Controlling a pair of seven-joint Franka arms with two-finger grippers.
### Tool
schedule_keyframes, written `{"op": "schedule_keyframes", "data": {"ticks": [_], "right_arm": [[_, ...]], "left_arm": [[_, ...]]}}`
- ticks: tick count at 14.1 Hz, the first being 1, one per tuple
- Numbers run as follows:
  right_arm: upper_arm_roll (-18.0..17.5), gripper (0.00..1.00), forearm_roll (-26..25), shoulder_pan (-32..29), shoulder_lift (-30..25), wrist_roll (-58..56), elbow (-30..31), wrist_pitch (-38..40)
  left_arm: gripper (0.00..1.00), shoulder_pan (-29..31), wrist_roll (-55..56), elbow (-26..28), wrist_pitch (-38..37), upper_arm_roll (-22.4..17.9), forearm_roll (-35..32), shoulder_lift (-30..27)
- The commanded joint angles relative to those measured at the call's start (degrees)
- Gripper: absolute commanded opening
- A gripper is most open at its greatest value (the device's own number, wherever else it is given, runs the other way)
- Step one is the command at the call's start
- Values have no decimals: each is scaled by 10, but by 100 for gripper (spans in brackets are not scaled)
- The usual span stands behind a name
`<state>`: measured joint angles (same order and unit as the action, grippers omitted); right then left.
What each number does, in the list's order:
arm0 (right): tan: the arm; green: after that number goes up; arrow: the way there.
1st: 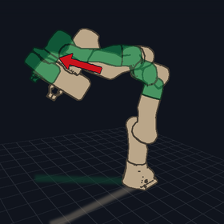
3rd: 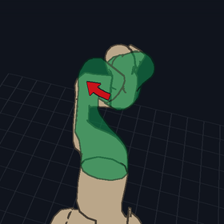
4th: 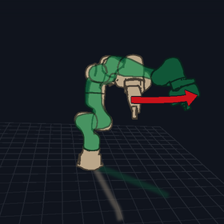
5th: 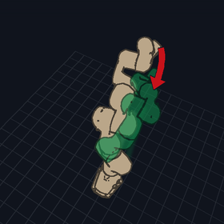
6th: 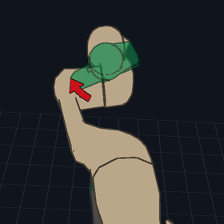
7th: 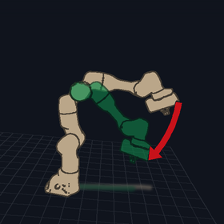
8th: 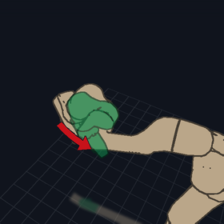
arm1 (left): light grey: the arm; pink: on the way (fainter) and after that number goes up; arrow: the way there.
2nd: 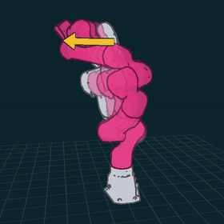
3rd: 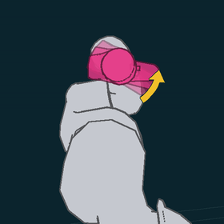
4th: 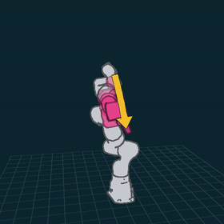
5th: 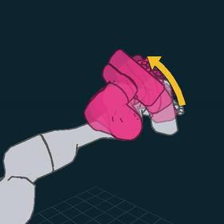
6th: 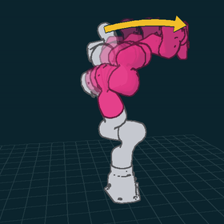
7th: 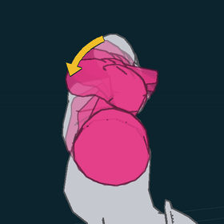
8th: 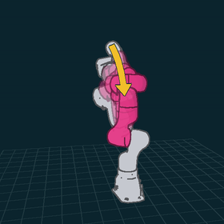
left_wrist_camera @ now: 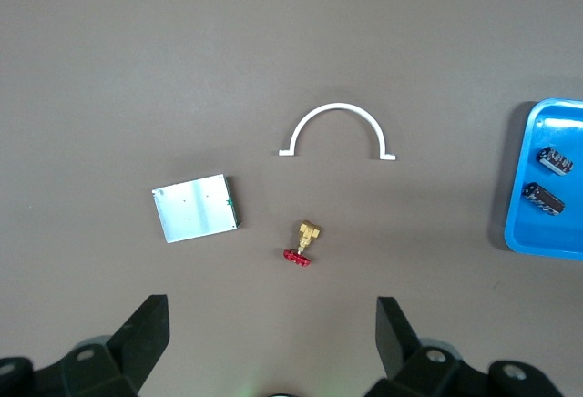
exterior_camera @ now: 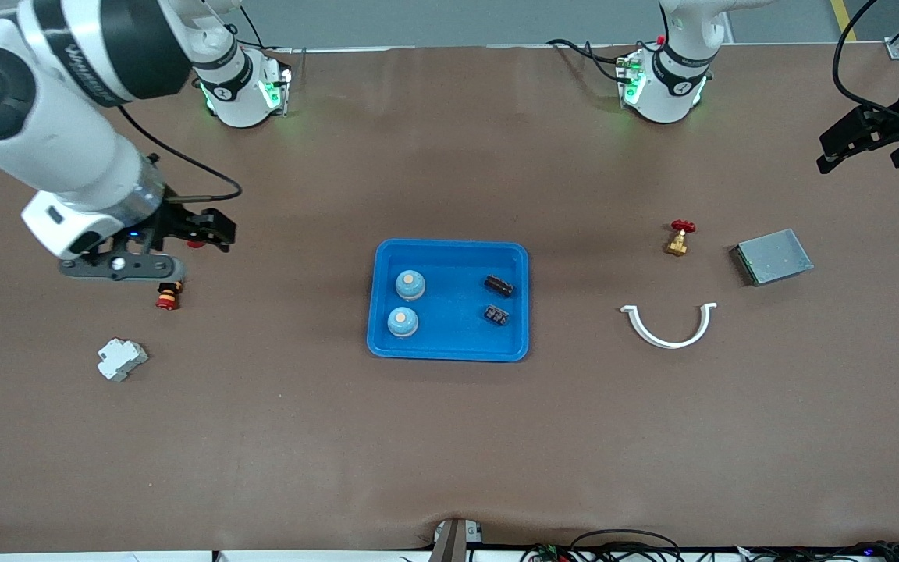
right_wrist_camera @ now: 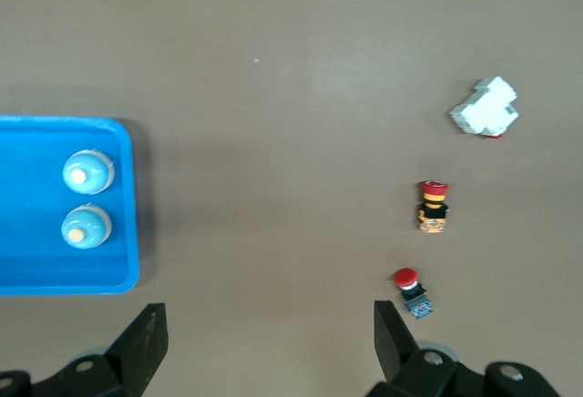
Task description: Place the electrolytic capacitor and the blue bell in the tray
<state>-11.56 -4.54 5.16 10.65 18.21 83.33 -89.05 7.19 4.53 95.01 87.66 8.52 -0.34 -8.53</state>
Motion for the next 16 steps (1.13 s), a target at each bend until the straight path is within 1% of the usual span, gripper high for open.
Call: {"op": "schedule_keyframes", "data": {"ticks": [1, 3, 6, 7, 10, 12, 14, 16], "right_arm": [[-9, 100, 6, -48, -22, -33, 17, -8], [-8, 100, 5, -81, -24, -74, 17, -12], [0, 100, -1, -101, -25, -90, 16, -38], [9, 100, -1, -106, -25, -99, 16, -45], [53, 100, 8, -107, -27, -185, 17, -67], [73, 100, 22, -108, -29, -193, 21, -75], [73, 100, 28, -116, -40, -191, 33, -69], [73, 100, 27, -116, -57, -187, 44, -69]], "left_arm": [[100, 4, -5, -8, -9, 9, -10, 0], [100, 3, -6, -5, -9, 9, -9, 0], [100, 3, -7, -1, -8, 10, -9, 0], [100, 4, -7, -1, -9, 10, -9, 0], [100, 5, -7, 2, -9, 9, -11, 4], [100, 6, -8, 10, -6, 4, -11, 4], [100, 6, -8, 7, -6, 4, -12, 4], [100, 5, -8, 6, -6, 4, -34, 6]]}}
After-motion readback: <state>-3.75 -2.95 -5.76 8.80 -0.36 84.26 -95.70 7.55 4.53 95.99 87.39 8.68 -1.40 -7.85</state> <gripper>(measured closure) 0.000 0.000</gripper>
